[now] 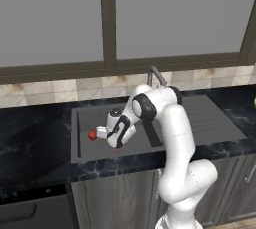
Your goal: Remove the bell pepper and lemon from the sink. Then move the bowl and cup from the counter to the sink for washing.
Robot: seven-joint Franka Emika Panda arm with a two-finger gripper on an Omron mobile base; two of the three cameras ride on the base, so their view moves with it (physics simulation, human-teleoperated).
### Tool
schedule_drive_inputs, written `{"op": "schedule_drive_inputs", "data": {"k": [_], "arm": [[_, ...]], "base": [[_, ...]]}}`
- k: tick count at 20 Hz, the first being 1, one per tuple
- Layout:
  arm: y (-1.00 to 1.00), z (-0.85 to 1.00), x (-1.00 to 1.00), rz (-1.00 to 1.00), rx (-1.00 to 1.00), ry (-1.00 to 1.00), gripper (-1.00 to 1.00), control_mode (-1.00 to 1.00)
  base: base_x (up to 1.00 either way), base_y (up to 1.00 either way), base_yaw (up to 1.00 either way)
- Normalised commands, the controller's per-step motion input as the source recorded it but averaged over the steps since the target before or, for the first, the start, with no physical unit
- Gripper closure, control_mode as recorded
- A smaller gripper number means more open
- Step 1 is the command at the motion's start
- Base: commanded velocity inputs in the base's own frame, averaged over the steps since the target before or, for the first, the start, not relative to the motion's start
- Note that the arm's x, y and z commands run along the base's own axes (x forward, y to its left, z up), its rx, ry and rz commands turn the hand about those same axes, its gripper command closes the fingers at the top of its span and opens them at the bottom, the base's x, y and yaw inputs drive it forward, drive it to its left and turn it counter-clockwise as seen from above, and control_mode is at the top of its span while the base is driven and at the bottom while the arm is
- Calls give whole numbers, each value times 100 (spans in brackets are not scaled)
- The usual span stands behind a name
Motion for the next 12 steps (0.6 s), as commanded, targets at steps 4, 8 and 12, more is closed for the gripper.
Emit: {"op": "schedule_drive_inputs", "data": {"k": [4, 8, 12], "arm": [[2, -16, 14, 0, 0, 4, 100, -100], [0, -17, 9, 0, 0, 5, 100, -100], [-1, -15, 1, 0, -1, 13, 100, -100]], "base": [[0, 0, 0], [0, 0, 0], [0, 0, 0]]}}
